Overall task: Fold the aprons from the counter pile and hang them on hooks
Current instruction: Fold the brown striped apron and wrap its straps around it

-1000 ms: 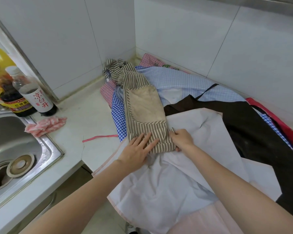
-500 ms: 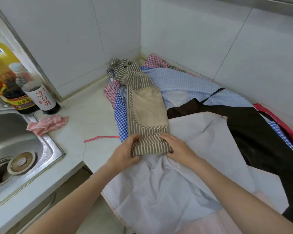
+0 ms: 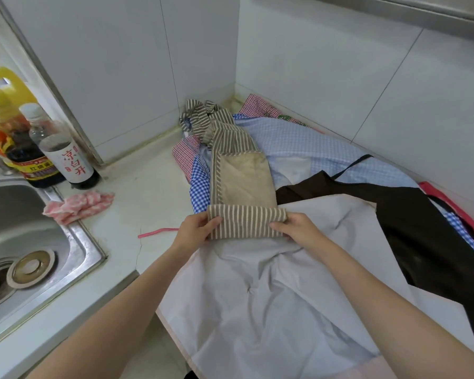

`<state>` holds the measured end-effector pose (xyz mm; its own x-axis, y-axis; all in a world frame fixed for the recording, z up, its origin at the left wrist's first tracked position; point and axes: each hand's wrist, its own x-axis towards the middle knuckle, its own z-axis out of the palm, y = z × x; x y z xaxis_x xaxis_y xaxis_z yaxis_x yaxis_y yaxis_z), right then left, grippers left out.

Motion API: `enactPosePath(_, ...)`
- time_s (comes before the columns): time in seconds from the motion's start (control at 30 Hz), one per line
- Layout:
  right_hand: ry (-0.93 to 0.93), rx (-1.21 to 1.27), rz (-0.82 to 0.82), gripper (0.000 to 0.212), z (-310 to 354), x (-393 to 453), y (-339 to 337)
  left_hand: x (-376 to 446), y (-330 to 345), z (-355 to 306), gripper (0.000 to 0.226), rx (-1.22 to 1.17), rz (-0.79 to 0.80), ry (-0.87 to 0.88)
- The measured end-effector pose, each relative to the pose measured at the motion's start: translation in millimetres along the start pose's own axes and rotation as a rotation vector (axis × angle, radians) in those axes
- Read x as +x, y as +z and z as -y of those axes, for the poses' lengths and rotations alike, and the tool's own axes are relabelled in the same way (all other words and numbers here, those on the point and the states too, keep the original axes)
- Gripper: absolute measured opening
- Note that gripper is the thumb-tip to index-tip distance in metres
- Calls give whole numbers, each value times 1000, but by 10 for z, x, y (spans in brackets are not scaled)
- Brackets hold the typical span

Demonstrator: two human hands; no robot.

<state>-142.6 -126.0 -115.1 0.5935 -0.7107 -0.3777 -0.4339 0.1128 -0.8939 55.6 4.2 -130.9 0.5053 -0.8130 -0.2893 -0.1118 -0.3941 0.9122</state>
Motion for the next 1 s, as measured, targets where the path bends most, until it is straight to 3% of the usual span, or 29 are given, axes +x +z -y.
enactPosePath(0.03, 19, -28, -58, 5, 32, 24, 28, 15, 1, -15, 22, 7, -14, -36)
enactPosePath(0.17, 53, -401, -271, 43, 46, 207, 187, 99, -22, -5, 41, 244, -32, -71)
enactPosePath(0.3, 158, -538, -350, 42, -18, 276, 348, 170, -76, -36, 45, 439, 25, -93)
enactPosePath(0.37, 196, -541, -370, 40, -56, 297, 380, 169, -80, -123, 34, 631, 37, -92)
enactPosePath(0.43, 214, -565, -377, 42, -50, 314, 390, 138, -54, -204, 28, 961, -43, 60)
enactPosePath(0.5, 236, -580, -363, 42, -20, 342, 388, 119, 26, -180, 47, 1111, -91, 431)
enactPosePath(0.57, 257, -570, -340, 40, 14, 354, 368, 109, 155, -92, 64, 1162, 116, 727)
enactPosePath(0.63, 219, -553, -340, 34, 35, 342, 328, 166, 238, 47, 70, 1277, 292, 738)
enactPosePath(0.7, 55, -654, -398, 28, 88, 227, 299, 215, 276, 105, 68, 1292, 299, 681)
enactPosePath(0.77, -220, -932, -309, 51, 99, 89, 269, 233, 312, 97, 68, 1342, 339, 625)
enactPosePath(0.83, -413, -1189, -54, 70, 32, 1, 291, 242, 322, 118, 71, 1404, 396, 563)
enactPosePath(0.9, -377, -1283, 96, 76, -96, 14, 328, 243, 318, 89, 72, 1407, 411, 554)
enactPosePath(1.0, -262, -1158, 144, 77, -212, 141, 323, 310, 182, 186, 73, 1254, 427, 537)
